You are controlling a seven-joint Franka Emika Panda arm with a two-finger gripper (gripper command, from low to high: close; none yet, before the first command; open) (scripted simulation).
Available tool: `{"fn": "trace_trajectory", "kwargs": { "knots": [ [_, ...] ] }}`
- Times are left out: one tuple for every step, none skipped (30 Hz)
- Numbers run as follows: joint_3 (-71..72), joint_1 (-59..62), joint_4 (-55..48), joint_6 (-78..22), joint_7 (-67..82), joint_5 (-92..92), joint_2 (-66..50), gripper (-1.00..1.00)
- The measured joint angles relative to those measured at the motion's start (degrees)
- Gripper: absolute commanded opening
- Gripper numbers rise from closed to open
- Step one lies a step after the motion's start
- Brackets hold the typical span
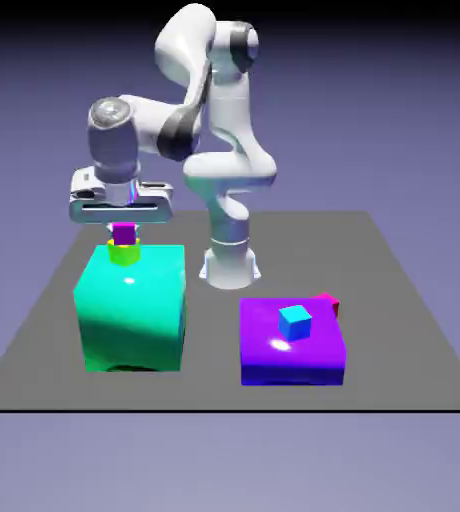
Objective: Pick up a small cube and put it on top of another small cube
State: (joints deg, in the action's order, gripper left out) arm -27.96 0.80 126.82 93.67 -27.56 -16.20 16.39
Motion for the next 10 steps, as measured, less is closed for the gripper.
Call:
{"fn": "trace_trajectory", "kwargs": {
  "knots": [
    [-0.97, 1.82, 1.14, -1.46, -1.84, 1.39, 0.71, -1.00],
    [-0.97, 1.82, 1.15, -1.47, -1.85, 1.39, 0.72, -1.00],
    [-1.31, 2.02, 3.22, 0.71, -1.97, 1.09, 0.61, -1.00],
    [-1.66, 2.22, 5.29, 2.90, -2.10, 0.79, 0.50, -1.00],
    [-2.01, 2.42, 7.37, 5.08, -2.22, 0.49, 0.40, -1.00],
    [-2.35, 2.62, 9.44, 7.26, -2.34, 0.19, 0.29, -1.00],
    [-2.56, 2.74, 10.68, 8.57, -2.42, 0.01, 0.23, 1.00],
    [-2.56, 2.74, 10.69, 8.59, -2.45, -0.13, 0.23, 1.00],
    [-2.56, 2.74, 10.69, 8.59, -2.45, -0.14, 0.23, 1.00],
    [-2.21, 2.54, 8.62, 6.41, -2.32, 0.17, 0.34, 1.00]
  ]
}}
